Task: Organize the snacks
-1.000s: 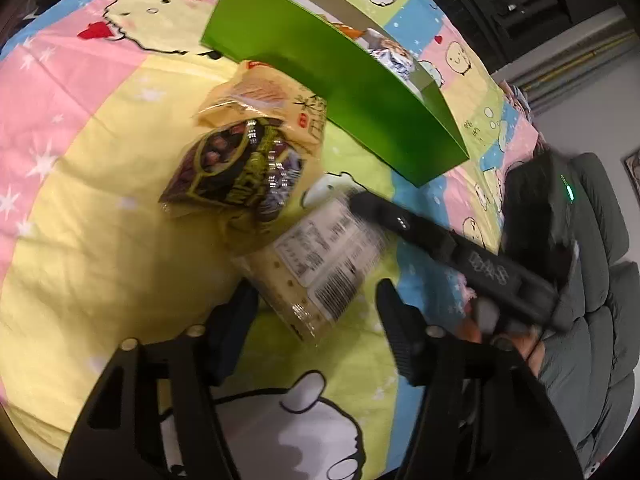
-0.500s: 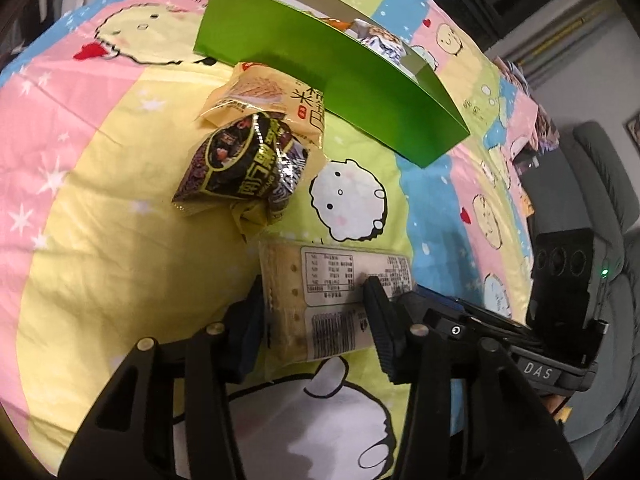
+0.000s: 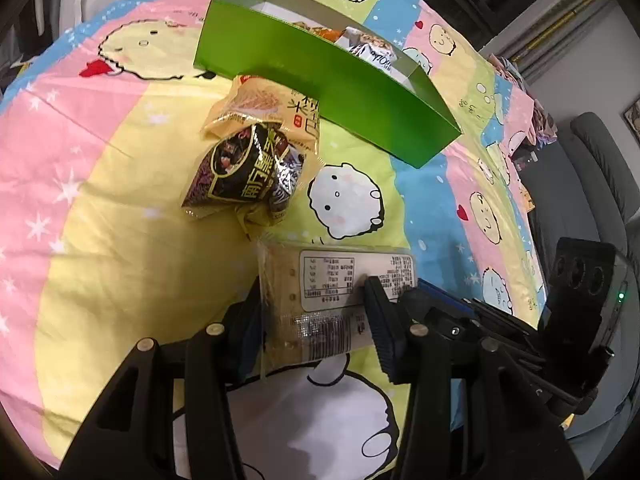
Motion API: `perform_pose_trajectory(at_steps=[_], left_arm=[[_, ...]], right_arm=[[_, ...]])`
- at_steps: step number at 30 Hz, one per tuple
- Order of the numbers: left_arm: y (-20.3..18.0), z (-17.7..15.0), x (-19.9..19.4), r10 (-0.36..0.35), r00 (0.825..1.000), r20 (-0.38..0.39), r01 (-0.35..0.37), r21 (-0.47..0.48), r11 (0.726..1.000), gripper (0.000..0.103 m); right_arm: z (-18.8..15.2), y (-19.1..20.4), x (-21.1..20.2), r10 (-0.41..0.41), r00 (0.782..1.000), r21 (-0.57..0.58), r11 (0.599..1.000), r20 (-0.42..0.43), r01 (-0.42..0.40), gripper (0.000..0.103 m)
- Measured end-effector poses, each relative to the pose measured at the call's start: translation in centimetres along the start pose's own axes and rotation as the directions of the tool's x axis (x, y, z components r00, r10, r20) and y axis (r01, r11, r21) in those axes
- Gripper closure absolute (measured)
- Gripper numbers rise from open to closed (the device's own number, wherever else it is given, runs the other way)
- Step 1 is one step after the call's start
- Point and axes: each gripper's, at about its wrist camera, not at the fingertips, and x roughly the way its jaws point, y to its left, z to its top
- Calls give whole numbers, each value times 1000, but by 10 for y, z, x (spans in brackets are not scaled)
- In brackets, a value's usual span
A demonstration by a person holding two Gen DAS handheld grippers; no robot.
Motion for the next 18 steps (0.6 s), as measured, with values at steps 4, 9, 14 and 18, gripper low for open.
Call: perform_pose_trajectory(at_steps=[4,9,14,18], left_arm=[[-2,1,-6,-16,1000,13,16,-4,1000,56],[-13,6,-18,-27,998,50,26,20,999,56],[-21,15,-26,-43,996,79,40,40,998,56],[-28,23,-31,-54,993,103,48,60,997,56]], right_arm=[[1,6,-6,-10,1000,-7,1000,23,10,83],[7,14,-19,-23,997,-18,1000,68,24,83],[15,21,-31,-26,994,-28,999,104,29,83],[21,23,-40,-28,990,-36,999,140,33,83]])
